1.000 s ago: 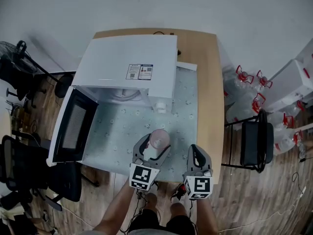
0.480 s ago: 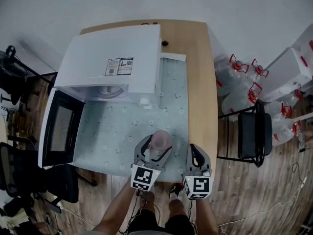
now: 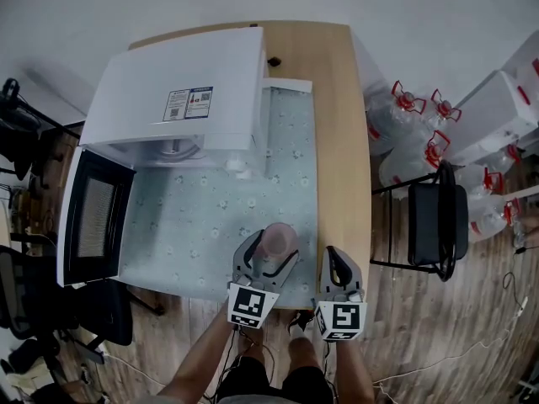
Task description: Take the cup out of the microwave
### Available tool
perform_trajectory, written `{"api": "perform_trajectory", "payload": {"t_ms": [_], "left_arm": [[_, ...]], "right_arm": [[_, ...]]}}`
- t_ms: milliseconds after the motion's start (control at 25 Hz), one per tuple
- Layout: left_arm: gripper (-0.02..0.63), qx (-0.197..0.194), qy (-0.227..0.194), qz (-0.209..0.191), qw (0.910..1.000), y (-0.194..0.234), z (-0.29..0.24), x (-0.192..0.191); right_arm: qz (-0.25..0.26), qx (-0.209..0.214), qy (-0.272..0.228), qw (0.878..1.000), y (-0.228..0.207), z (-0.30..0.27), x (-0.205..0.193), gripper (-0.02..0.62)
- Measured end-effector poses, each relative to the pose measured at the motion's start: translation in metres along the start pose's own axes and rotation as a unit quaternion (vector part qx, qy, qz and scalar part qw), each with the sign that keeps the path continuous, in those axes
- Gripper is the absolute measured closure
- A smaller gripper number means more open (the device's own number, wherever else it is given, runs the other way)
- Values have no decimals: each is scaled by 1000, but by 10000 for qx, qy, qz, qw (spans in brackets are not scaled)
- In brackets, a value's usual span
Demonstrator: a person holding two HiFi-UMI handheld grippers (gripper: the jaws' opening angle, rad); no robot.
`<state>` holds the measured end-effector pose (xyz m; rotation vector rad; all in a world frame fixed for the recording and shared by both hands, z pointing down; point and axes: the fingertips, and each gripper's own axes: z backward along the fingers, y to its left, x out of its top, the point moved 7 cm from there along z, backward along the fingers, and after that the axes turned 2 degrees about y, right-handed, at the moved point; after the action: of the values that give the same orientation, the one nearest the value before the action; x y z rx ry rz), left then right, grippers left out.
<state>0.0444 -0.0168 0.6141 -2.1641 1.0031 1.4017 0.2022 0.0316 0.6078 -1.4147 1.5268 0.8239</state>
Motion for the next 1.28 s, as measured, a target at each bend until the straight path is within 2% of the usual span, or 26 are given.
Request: {"api": "perform_trajectory", "payload": {"t_ms": [440,840,1280], "left_arm": [[241,36,71,168,9998,-3,8,-3],[241,188,-42,103,9998,-6,21,3],[241,604,-323,-54,9976,-5,52,41]], "right_arm": [[-11,56,-50,10000,3,6,2,578],[51,44,-180,9998,4,17,11,578],[213,154,-508,9984,13,41,42,578]]}}
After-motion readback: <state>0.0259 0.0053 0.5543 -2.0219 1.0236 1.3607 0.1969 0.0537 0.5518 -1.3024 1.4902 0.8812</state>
